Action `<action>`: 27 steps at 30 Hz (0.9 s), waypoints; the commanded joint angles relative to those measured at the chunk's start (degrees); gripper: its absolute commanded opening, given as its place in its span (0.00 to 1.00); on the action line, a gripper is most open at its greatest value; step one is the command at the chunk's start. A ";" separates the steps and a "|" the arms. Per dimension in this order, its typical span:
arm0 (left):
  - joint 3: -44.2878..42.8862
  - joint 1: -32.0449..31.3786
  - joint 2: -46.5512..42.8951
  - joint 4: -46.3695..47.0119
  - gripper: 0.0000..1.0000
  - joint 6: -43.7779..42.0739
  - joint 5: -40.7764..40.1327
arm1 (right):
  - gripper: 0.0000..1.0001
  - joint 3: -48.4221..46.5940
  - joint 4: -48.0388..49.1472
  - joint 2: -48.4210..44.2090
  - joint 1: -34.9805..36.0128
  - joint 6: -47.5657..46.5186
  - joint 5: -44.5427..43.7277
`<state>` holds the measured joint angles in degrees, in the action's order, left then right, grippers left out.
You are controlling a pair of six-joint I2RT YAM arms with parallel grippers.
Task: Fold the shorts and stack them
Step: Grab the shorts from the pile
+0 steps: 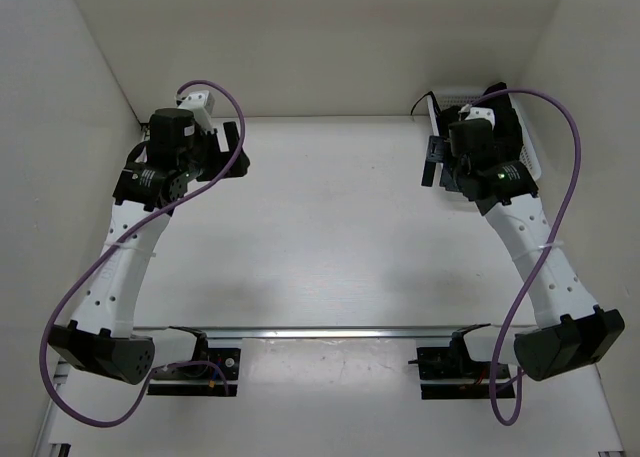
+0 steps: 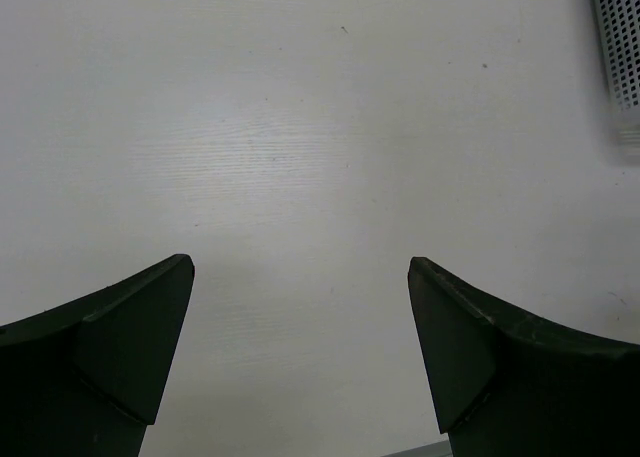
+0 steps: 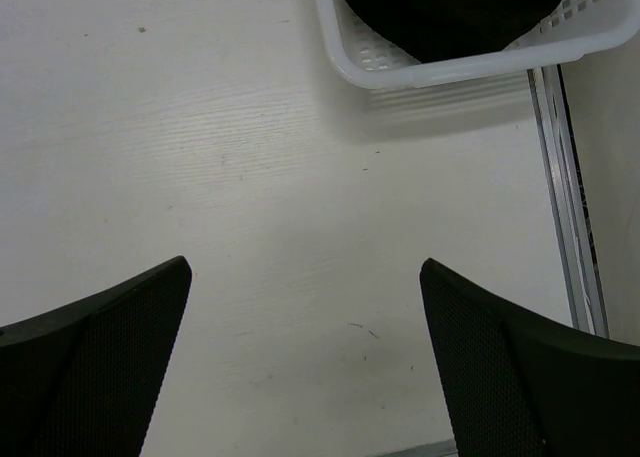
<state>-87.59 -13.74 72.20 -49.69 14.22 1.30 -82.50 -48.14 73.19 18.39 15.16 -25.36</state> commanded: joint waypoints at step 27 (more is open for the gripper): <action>1.11 -0.15 1.70 0.91 1.00 -0.51 5.55 | 0.95 -30.20 -1.86 35.06 -25.42 7.34 21.94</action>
<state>-85.45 -13.74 72.62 -49.23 14.39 5.54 -104.12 -45.69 99.00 -3.46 20.53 -13.34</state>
